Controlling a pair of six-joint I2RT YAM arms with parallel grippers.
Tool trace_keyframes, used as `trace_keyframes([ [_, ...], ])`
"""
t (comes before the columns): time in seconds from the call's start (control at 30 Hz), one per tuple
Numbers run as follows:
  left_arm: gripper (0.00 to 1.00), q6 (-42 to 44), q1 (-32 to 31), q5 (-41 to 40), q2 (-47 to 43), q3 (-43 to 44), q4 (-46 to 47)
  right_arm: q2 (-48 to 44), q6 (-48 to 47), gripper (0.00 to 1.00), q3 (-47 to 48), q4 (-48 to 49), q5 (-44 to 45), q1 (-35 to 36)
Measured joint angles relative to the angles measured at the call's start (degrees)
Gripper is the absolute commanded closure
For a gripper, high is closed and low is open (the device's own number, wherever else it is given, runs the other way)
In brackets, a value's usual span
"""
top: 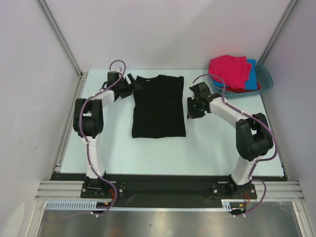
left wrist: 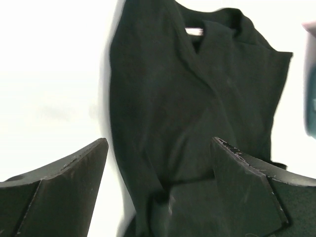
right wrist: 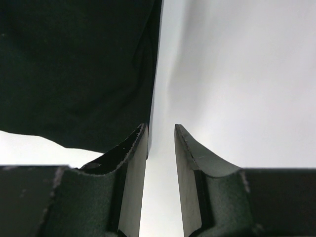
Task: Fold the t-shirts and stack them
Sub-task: Fold the tshirt
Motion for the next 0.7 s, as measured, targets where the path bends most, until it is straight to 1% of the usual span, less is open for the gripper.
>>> trace_keyframes([
  [0.17,0.1,0.8,-0.1,-0.9,5.2,5.4,-2.2,1.2,0.0,0.66,0.1,0.0,-0.1,-0.2],
  [0.47,0.12,1.4,-1.2,-2.0,9.2,13.2,-6.2,1.9,0.0,0.66,0.4,0.0,-0.3,-0.5],
  [0.67,0.18,1.4,-3.1,-2.0,11.3,17.1,-8.7,2.3,0.0,0.66,0.4,0.0,-0.3,-0.5],
  [0.7,0.2,1.3,-3.5,-2.0,11.4,17.5,-8.9,2.4,0.0,0.66,0.4,-0.1,-0.3,-0.5],
])
